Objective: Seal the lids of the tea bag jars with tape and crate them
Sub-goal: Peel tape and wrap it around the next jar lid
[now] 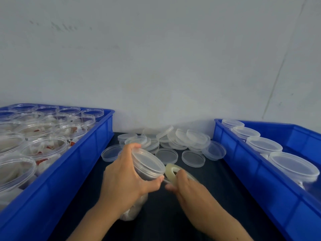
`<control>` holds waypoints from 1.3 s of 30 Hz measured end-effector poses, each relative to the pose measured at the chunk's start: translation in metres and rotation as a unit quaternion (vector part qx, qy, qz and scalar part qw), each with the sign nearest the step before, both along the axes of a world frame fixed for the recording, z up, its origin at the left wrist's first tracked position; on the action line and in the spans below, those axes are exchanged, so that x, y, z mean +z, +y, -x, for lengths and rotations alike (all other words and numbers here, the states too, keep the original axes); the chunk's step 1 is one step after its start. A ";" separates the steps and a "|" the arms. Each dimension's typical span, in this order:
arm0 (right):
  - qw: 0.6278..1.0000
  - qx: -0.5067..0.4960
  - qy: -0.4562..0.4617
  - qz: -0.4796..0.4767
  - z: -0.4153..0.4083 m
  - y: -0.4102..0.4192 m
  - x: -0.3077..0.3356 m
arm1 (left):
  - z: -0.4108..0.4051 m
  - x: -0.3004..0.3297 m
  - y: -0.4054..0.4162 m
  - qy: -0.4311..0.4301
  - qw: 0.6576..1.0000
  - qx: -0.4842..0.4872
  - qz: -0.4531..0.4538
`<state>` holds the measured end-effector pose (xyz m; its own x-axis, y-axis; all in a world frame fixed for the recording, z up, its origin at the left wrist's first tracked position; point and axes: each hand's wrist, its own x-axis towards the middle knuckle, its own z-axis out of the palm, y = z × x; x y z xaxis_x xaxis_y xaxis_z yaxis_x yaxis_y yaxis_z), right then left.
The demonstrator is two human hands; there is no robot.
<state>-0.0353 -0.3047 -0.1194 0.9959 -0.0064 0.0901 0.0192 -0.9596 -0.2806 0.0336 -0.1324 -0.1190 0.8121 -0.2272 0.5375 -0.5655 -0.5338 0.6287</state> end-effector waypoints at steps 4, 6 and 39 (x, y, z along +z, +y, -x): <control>0.978 0.024 -0.025 -0.204 0.003 -0.001 0.003 | -0.008 0.000 0.007 -0.001 1.000 0.010 -0.006; 0.967 0.015 -0.081 -0.243 0.002 0.004 0.002 | -0.008 -0.003 0.008 0.002 1.000 0.013 0.008; 0.930 -0.069 0.037 -0.358 -0.003 0.018 -0.003 | 0.015 0.000 -0.008 -0.111 0.992 0.027 -0.049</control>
<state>-0.0326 -0.2870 -0.1224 0.9845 -0.1663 -0.0555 -0.1351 -0.5181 -0.8446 0.0187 -0.1404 -0.1193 0.6882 -0.2470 0.6822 -0.6532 -0.6201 0.4345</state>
